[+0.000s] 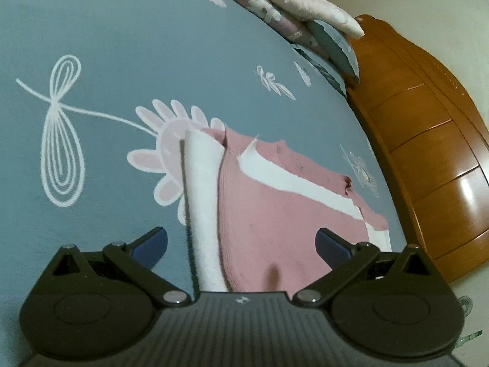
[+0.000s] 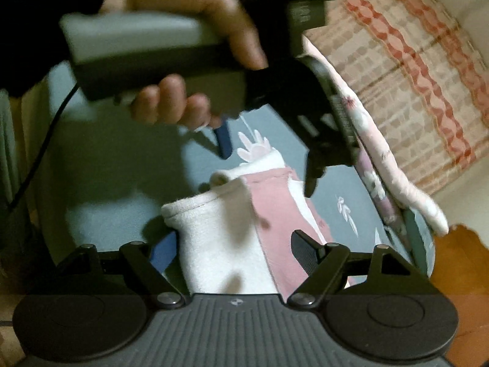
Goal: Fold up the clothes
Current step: 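Close both grippers on the white side edge of the folded sweater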
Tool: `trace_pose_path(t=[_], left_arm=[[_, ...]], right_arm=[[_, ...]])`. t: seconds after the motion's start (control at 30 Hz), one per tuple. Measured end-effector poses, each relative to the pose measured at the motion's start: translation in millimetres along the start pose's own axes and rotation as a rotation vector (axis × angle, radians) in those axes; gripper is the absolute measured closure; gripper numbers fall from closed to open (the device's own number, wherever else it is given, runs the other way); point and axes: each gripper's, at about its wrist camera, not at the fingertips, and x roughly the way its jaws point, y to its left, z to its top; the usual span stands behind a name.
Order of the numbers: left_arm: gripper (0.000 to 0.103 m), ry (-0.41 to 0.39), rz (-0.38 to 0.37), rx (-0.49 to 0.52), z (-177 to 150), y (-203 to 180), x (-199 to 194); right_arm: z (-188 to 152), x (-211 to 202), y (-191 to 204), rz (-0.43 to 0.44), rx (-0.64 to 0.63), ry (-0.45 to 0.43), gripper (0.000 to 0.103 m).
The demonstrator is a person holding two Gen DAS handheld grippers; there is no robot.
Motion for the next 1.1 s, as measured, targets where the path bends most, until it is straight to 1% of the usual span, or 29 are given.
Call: trace_pose_path(t=[0.13, 0.27, 0.47, 0.7, 0.8, 0.9, 1.07, 1.1], left_arm=[[0.001, 0.018, -0.071, -0.048, 1, 5, 3], [0.001, 0.032, -0.115, -0.065, 1, 9, 10], [0.001, 0.044, -0.194, -0.09, 16, 16, 27], [0.001, 0.067, -0.256, -0.073, 36, 18, 46], [0.001, 0.098, -0.271, -0.048, 41, 16, 50], [0.001, 0.109, -0.279, -0.048, 33, 14, 47], [0.001, 0.186, -0.259, 0.011, 23, 3, 47], [0.001, 0.184, -0.263, 0.01, 24, 3, 48]], right_arm=[[-4, -2, -11, 0.013, 0.054, 0.003, 0.02], [-7, 1, -16, 0.023, 0.076, 0.004, 0.02], [-12, -3, -18, 0.038, 0.109, -0.001, 0.02], [-15, -11, -17, 0.053, 0.141, -0.008, 0.02], [-18, -14, -15, 0.054, 0.146, -0.012, 0.02], [-20, -15, -16, 0.056, 0.151, -0.011, 0.02], [-24, -18, -22, 0.074, 0.178, -0.012, 0.02], [-24, -17, -23, 0.081, 0.186, -0.011, 0.02]])
